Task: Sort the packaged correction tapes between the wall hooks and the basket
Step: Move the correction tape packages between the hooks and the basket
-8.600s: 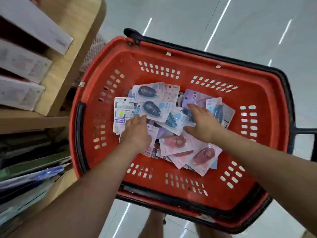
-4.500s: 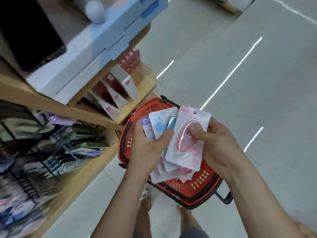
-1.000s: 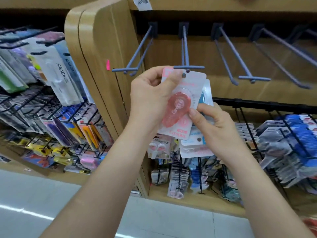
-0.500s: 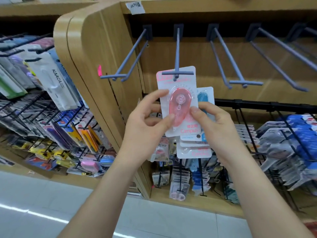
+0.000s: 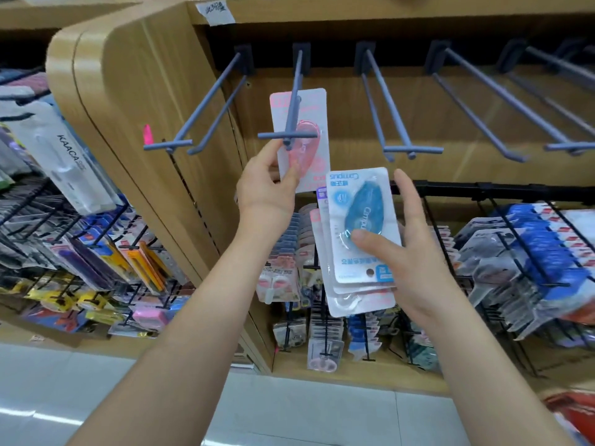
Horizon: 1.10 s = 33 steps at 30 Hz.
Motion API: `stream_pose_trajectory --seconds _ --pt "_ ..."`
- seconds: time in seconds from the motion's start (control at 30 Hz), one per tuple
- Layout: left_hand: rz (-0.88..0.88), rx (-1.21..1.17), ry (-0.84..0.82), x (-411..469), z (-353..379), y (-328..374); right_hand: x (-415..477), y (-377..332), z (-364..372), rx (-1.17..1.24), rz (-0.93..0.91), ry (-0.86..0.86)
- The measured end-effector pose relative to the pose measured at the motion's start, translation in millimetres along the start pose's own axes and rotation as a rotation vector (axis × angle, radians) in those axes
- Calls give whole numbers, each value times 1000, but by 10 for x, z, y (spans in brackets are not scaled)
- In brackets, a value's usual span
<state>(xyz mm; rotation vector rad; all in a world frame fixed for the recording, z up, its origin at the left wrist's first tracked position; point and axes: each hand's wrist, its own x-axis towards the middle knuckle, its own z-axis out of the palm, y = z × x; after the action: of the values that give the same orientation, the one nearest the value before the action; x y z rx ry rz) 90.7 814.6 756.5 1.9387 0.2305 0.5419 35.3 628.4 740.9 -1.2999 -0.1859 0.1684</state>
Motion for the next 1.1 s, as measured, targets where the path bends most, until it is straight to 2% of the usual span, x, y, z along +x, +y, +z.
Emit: stream_pose_trajectory --seconds 0.13,0.23,0.3,0.47,0.6,0.7,0.77,0.87,1.0,1.1 --pt "42 74 -22 -346 -76 17 -6 26 -33 -55 22 -106" --pt "-50 -106 -255 -571 -120 158 -20 47 -79 -84 27 -158" --pt "-147 -251 -317 -605 -148 211 -22 48 -103 -49 60 -205" --pt "-251 -358 -145 -590 -121 197 -36 57 -151 69 160 -369" --pt "-308 -487 9 -585 -78 193 -85 61 -156 35 181 -230" --pt "-320 -591 23 -626 -92 212 -78 84 -145 -37 156 -112" --pt "-303 -634 -43 -689 -171 223 -61 63 -143 -131 89 -22" --pt "-234 -525 -226 -715 -402 126 -33 -27 -213 -330 -6 25" --pt "-130 -299 -471 -610 -658 115 -2 -198 -361 -556 -51 -174" --pt "-70 -65 -623 -558 -613 242 21 -294 -350 -592 -85 -260"
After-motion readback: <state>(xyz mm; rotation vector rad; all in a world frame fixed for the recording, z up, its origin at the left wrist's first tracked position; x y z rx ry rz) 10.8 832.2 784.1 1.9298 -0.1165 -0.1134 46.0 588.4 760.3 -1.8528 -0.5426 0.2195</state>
